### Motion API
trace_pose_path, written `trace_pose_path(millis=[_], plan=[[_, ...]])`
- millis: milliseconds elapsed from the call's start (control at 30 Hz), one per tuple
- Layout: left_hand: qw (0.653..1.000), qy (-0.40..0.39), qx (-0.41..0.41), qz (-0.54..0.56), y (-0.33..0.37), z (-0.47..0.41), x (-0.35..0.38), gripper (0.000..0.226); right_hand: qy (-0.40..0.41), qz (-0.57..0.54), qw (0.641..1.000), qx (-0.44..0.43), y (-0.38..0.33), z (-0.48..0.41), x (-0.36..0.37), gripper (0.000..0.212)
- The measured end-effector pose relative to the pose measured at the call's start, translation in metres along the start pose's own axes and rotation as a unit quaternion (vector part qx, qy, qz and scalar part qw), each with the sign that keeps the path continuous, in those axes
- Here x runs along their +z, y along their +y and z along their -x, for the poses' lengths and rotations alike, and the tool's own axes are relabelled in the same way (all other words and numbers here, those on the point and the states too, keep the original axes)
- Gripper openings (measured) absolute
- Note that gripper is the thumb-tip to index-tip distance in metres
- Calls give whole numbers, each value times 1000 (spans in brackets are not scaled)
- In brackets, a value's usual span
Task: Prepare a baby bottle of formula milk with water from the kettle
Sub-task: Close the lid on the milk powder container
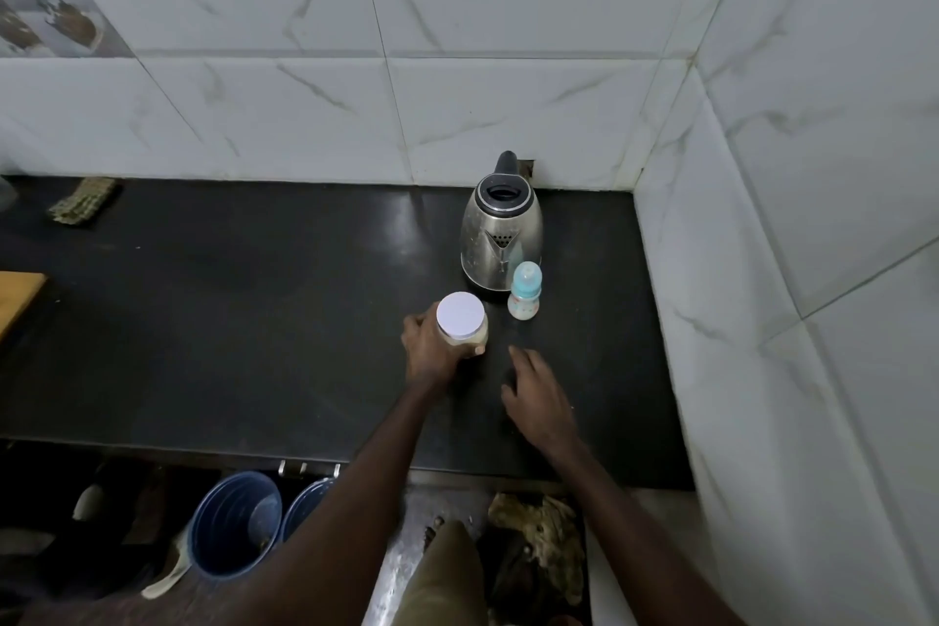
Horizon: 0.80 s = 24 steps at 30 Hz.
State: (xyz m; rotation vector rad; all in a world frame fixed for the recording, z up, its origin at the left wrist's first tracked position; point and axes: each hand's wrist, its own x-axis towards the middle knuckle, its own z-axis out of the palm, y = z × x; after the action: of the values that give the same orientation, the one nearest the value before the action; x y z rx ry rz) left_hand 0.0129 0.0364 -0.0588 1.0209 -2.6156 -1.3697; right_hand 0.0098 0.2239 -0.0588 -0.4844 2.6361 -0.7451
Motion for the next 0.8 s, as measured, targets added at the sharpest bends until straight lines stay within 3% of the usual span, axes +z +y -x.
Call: trace_pose_path(millis=[233, 533, 800], plan=[[999, 24, -7, 36, 18, -15, 8, 96, 57, -80, 990, 106, 15, -22, -9, 65], [996, 69, -12, 46, 30, -17, 14, 91, 126, -196, 965, 124, 18, -92, -28, 78], [993, 94, 12, 71, 37, -8, 15, 78, 191, -224, 952, 89, 2, -113, -22, 46]])
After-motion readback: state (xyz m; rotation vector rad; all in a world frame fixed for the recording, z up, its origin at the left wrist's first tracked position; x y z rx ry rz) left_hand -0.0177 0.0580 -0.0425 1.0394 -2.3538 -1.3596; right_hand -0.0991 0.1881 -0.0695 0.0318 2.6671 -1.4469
